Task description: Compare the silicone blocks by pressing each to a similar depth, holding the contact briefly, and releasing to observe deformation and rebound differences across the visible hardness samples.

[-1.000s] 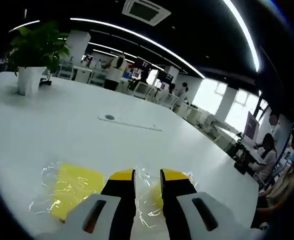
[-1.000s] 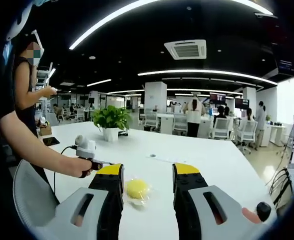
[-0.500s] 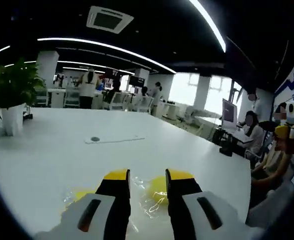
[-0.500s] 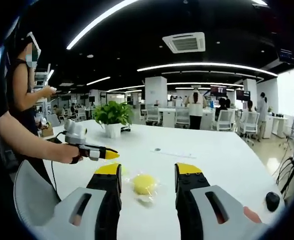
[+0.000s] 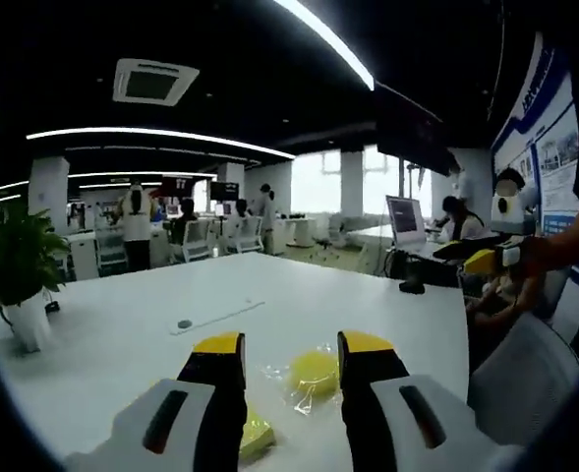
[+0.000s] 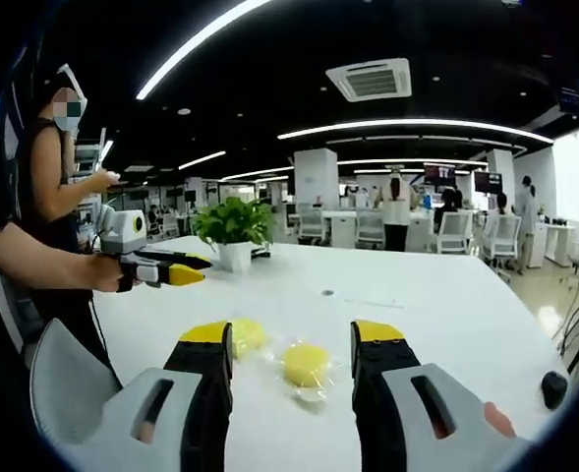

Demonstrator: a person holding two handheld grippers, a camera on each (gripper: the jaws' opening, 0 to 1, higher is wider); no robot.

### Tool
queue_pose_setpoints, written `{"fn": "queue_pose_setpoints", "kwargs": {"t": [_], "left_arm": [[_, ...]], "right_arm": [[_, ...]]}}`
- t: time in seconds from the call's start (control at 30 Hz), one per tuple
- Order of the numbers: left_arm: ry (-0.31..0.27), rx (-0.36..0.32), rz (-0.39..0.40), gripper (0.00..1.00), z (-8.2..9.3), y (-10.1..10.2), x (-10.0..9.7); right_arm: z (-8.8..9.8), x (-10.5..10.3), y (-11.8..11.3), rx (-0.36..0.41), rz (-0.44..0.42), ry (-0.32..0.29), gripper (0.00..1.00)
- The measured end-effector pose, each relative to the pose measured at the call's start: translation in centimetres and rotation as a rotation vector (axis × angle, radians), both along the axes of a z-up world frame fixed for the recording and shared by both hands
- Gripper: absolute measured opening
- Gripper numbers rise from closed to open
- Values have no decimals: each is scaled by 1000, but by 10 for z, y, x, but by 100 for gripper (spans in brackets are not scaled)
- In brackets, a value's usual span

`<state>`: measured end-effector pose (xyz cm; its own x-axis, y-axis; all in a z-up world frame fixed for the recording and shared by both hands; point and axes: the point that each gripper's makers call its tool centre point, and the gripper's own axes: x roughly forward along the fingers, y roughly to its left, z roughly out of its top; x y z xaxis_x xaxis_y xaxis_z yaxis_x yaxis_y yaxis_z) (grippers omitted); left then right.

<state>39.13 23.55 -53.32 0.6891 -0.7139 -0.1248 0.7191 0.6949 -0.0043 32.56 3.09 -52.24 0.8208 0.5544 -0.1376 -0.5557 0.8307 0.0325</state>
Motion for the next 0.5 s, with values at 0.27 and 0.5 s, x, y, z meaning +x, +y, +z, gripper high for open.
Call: {"fn": "queue_pose_setpoints", "kwargs": {"t": [0.27,0.5], "left_arm": [[-8,37,-67,46,15,4,-34],[15,100,-78,49,13,23,-65]], "right_arm": [[4,-1,6,-3,4,-7,47],[3,-3,3,-15,-10,-2,48]]}}
